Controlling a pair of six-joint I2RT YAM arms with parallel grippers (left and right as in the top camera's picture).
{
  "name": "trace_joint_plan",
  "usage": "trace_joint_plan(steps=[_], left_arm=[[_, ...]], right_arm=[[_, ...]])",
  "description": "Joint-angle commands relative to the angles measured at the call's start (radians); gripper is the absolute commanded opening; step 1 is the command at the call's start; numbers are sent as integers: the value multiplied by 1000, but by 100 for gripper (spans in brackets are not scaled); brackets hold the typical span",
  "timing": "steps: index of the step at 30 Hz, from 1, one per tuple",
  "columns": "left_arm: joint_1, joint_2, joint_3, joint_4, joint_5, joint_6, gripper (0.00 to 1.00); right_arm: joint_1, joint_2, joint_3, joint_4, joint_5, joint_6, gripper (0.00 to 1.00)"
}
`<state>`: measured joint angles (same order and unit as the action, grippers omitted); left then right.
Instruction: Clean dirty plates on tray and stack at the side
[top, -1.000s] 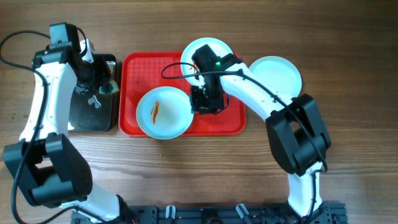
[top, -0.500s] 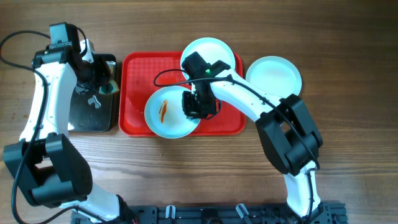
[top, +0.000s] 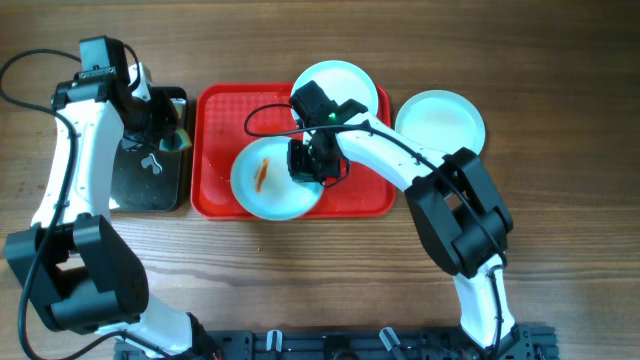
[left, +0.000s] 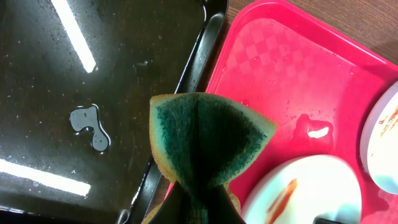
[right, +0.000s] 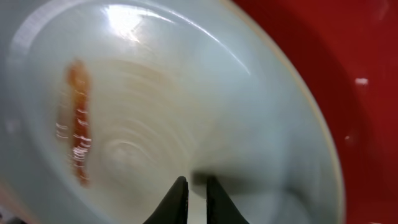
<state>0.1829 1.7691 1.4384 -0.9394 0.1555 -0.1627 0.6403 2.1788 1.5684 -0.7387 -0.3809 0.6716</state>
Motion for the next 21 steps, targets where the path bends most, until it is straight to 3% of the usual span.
trace_joint_plan(steps=[1,5,10,17,21], left_arm=[[-5,-6,6,3,12,-10,4],[-5,-6,6,0,12,-10,4],[-5,-6,6,-1,12,-10,4],[-5,-6,6,0,12,-8,4],[-5,-6,6,16,13,2,4]], right_arm=[[3,41,2,44,26,42,14],[29,43,2,102,79,88,17],[33,43,17,171,51,44,20],[-42,-52,113,-49,-1,-40,28],[-71,-101,112,-217,64,-23,33]])
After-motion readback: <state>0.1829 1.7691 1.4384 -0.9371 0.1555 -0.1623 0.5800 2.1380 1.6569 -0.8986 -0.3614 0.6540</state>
